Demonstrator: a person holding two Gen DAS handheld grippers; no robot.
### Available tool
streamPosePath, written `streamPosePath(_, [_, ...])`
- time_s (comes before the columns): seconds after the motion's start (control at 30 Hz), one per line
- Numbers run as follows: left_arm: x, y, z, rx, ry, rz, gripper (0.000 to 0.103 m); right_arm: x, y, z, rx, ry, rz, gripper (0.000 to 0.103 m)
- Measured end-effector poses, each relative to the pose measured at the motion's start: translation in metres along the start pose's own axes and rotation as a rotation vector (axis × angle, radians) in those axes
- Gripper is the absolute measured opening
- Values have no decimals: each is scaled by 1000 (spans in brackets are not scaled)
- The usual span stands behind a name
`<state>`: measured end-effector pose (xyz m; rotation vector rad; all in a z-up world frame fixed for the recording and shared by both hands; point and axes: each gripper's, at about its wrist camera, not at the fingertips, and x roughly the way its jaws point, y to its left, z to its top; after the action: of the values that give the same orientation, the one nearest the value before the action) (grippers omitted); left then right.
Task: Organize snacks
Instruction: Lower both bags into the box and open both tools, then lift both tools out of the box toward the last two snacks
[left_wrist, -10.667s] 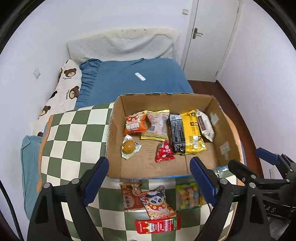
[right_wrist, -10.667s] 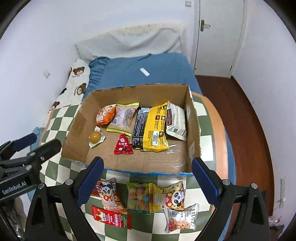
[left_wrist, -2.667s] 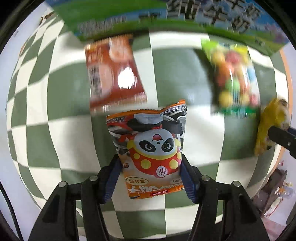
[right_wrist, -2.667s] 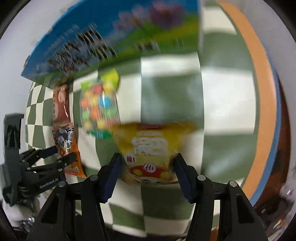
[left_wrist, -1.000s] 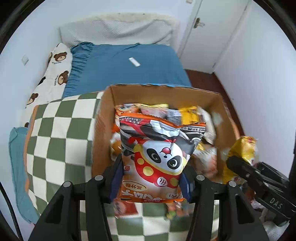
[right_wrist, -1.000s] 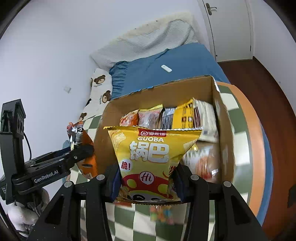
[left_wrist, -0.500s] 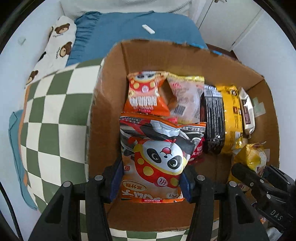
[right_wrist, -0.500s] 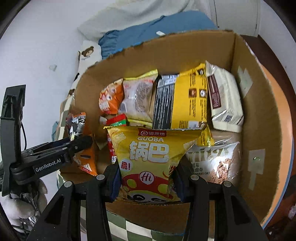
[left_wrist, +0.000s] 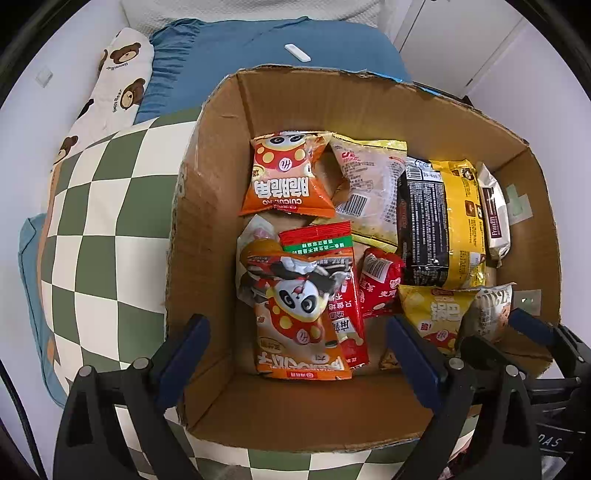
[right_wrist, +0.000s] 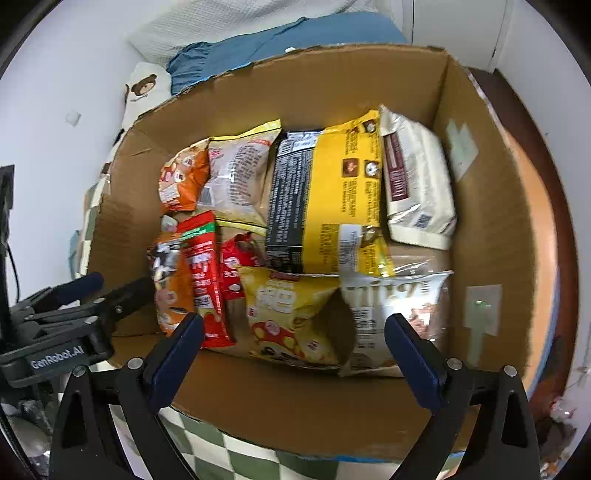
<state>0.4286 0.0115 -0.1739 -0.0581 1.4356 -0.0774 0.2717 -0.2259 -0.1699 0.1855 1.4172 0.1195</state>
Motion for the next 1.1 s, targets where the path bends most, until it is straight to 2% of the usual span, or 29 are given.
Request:
streamPosePath(0.23, [-7, -1, -2, -5, -21, 2, 98, -11, 1, -3, -15, -33, -48, 100])
streamPosePath(0.6, [-26, -5, -16, 9, -76, 15, 98, -31, 0, -13, -21, -63, -52, 100])
streamPosePath(0.9, [-58, -12, -33, 23, -158, 7, 98, -63, 4, -27, -44, -145, -65, 100])
streamPosePath(1.1, [-88, -21, -57, 57, -249, 11, 98, -94, 5, -48, -66, -228, -87, 100])
